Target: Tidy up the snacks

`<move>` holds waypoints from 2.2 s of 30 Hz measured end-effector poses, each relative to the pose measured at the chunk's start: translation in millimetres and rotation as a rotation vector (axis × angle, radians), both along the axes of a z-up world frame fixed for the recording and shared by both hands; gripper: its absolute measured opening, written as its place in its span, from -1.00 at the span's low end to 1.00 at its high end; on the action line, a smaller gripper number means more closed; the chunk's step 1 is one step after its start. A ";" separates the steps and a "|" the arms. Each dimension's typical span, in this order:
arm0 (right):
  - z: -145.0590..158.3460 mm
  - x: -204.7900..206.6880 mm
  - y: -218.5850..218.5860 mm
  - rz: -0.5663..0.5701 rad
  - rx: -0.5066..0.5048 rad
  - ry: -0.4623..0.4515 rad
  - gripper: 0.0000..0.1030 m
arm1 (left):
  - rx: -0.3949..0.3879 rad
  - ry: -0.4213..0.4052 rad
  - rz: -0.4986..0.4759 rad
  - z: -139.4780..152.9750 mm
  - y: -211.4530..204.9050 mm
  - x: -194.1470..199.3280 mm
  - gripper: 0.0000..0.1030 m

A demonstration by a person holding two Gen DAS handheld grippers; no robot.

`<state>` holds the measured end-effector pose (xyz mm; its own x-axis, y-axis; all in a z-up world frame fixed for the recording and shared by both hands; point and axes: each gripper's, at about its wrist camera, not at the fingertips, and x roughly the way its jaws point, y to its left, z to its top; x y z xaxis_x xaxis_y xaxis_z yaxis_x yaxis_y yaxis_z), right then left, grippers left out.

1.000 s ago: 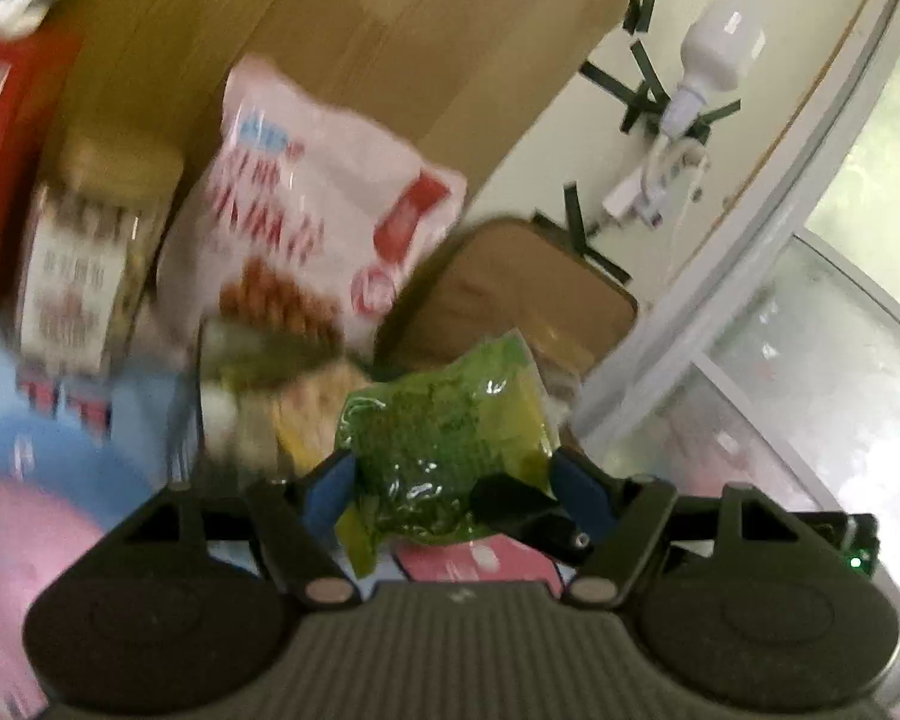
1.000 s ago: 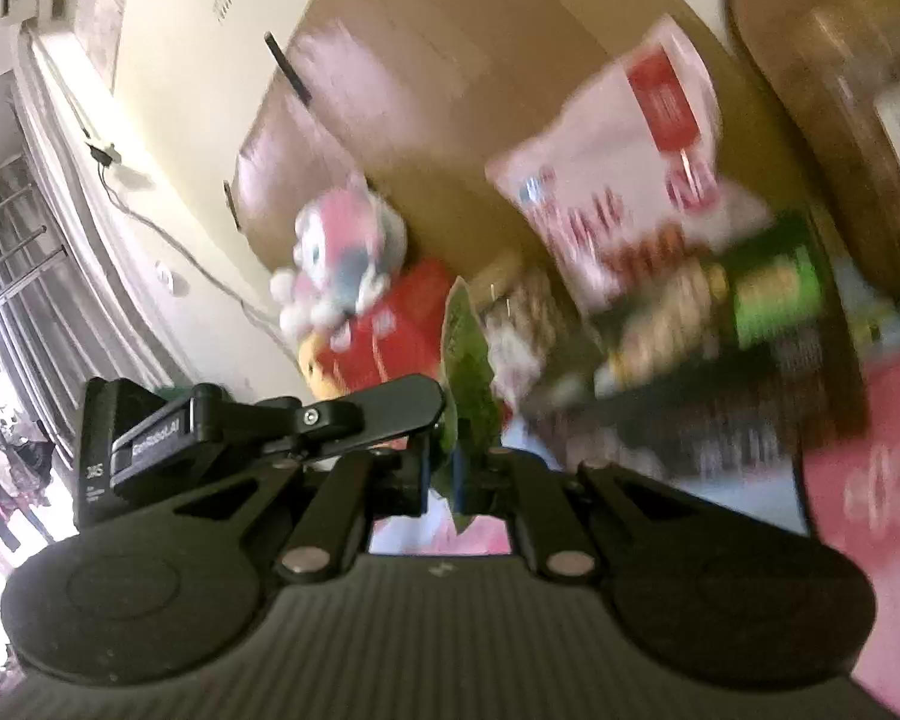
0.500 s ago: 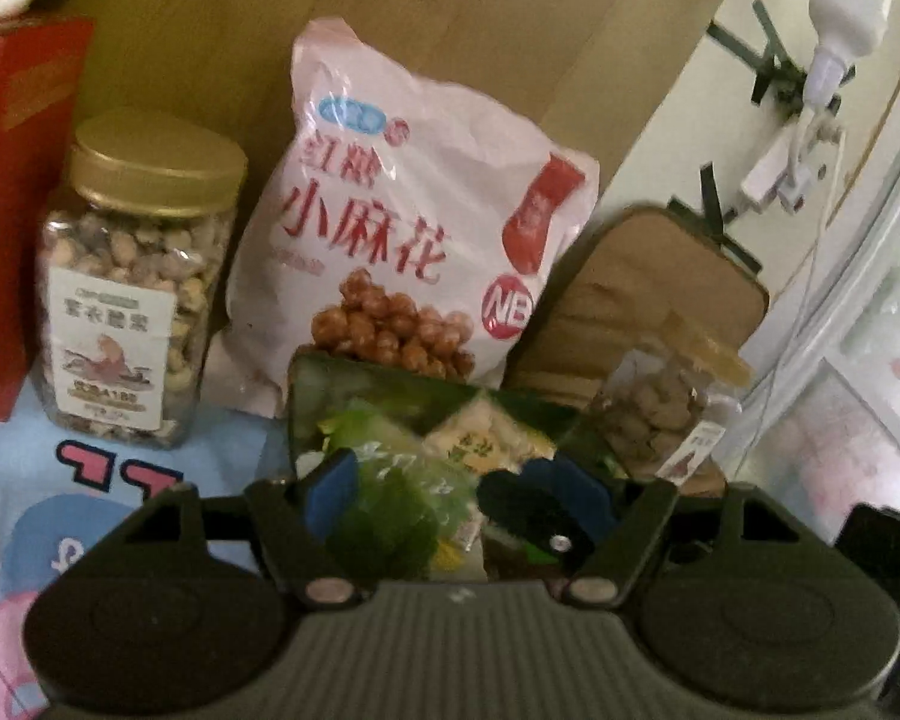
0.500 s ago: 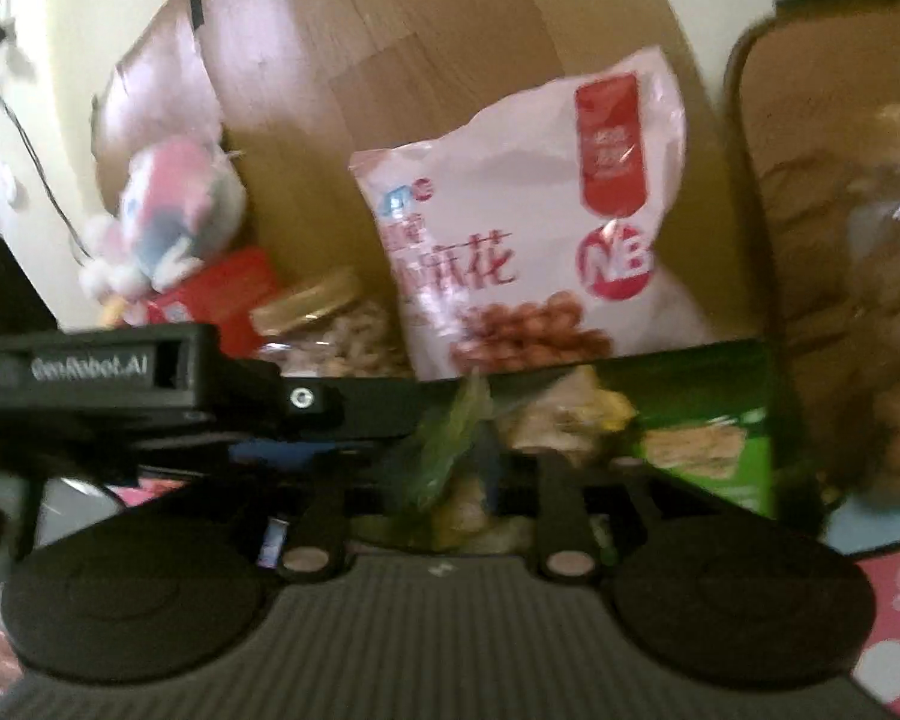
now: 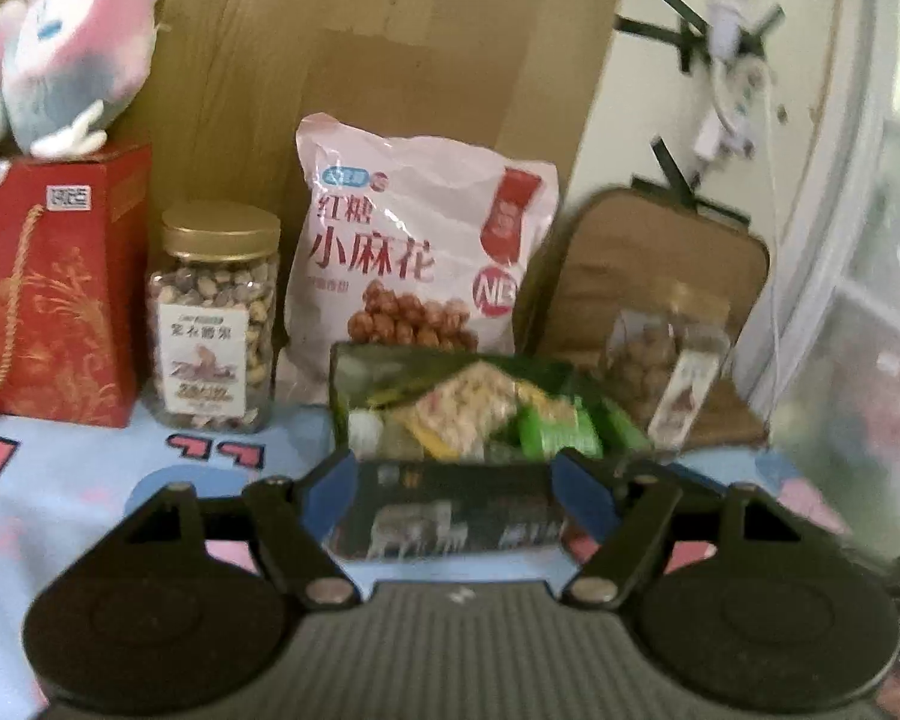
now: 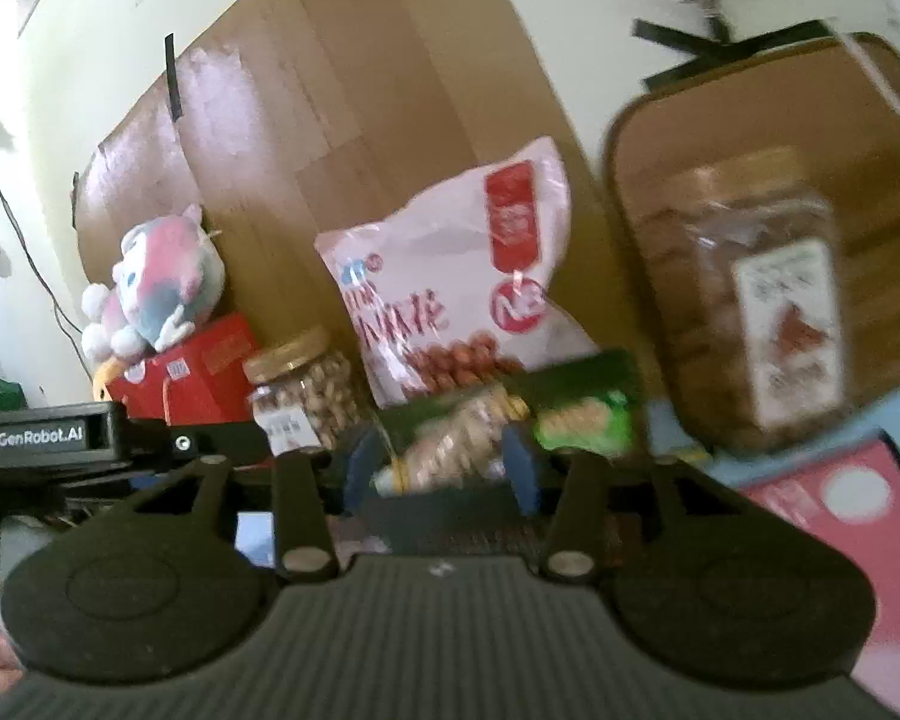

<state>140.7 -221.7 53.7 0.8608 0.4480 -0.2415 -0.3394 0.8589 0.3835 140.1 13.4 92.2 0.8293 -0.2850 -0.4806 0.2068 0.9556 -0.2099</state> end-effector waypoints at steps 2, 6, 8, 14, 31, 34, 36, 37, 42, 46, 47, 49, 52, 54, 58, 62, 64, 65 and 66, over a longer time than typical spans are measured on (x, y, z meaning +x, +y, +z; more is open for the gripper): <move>-5.7 -17.3 -1.0 -0.017 -0.018 0.012 0.01 | 0.052 0.002 0.010 -5.6 -8.7 -15.6 0.45; -19.2 -48.6 -1.2 -0.064 -0.065 0.048 0.02 | 0.130 0.009 0.047 -18.5 -17.7 -43.2 0.61; -26.9 -60.1 -1.0 -0.077 -0.081 0.077 0.02 | 0.145 0.021 0.067 -24.0 -17.9 -54.6 0.69; -43.4 -83.2 4.1 -0.078 -0.090 0.132 0.04 | 0.149 0.064 0.121 -39.5 -9.6 -81.9 0.79; -50.8 -111.1 13.1 -0.084 -0.092 0.119 0.23 | 0.202 0.130 0.220 -66.5 -2.1 -113.5 1.00; -51.2 -109.4 11.9 -0.086 -0.083 0.122 0.26 | 0.237 0.122 0.223 -67.1 -5.6 -114.5 1.00; -51.6 -108.8 12.0 -0.085 -0.078 0.126 0.26 | 0.240 0.116 0.219 -66.8 -6.1 -115.2 1.00; -51.7 -108.8 11.9 -0.085 -0.076 0.127 0.26 | 0.237 0.116 0.220 -66.7 -5.6 -115.1 1.00; -51.8 -111.0 10.6 -0.085 -0.059 0.123 0.28 | 0.225 0.103 0.246 -67.4 -5.0 -114.0 1.00; -52.2 -109.3 7.9 -0.087 -0.036 0.134 0.29 | 0.242 0.100 0.250 -70.0 -6.4 -112.9 1.00; -52.4 -108.7 7.3 -0.088 -0.031 0.138 0.29 | 0.245 0.099 0.251 -70.6 -6.4 -112.9 1.00; -52.5 -108.4 7.2 -0.089 -0.026 0.143 0.29 | 0.248 0.097 0.255 -71.1 -6.6 -112.7 1.00; -52.3 -108.4 7.2 -0.088 -0.026 0.142 0.30 | 0.237 0.094 0.259 -70.5 -4.8 -112.5 1.00; -52.2 -109.1 7.0 -0.089 -0.028 0.140 0.30 | 0.240 0.089 0.263 -70.2 -4.2 -112.8 1.00; -51.9 -109.0 6.9 -0.091 -0.027 0.139 0.31 | 0.263 0.077 0.280 -69.8 -4.4 -113.6 1.00; -51.6 -109.0 7.1 -0.094 -0.027 0.139 0.31 | 0.265 0.078 0.286 -69.4 -4.1 -114.7 1.00; -51.7 -108.6 6.6 -0.092 -0.027 0.138 0.31 | 0.270 0.079 0.286 -69.7 -4.5 -114.5 1.00; -51.6 -108.5 6.5 -0.093 -0.028 0.138 0.31 | 0.272 0.081 0.283 -69.8 -4.8 -114.5 1.00; -51.7 -108.5 6.3 -0.094 -0.027 0.138 0.31 | 0.272 0.082 0.280 -70.0 -4.8 -114.5 1.00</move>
<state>32.2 -215.4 2.1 0.8565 0.3585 -0.3713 -0.2026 0.8952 0.3968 25.6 8.7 22.2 0.8125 0.0941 -0.5754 -0.0770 0.9956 0.0542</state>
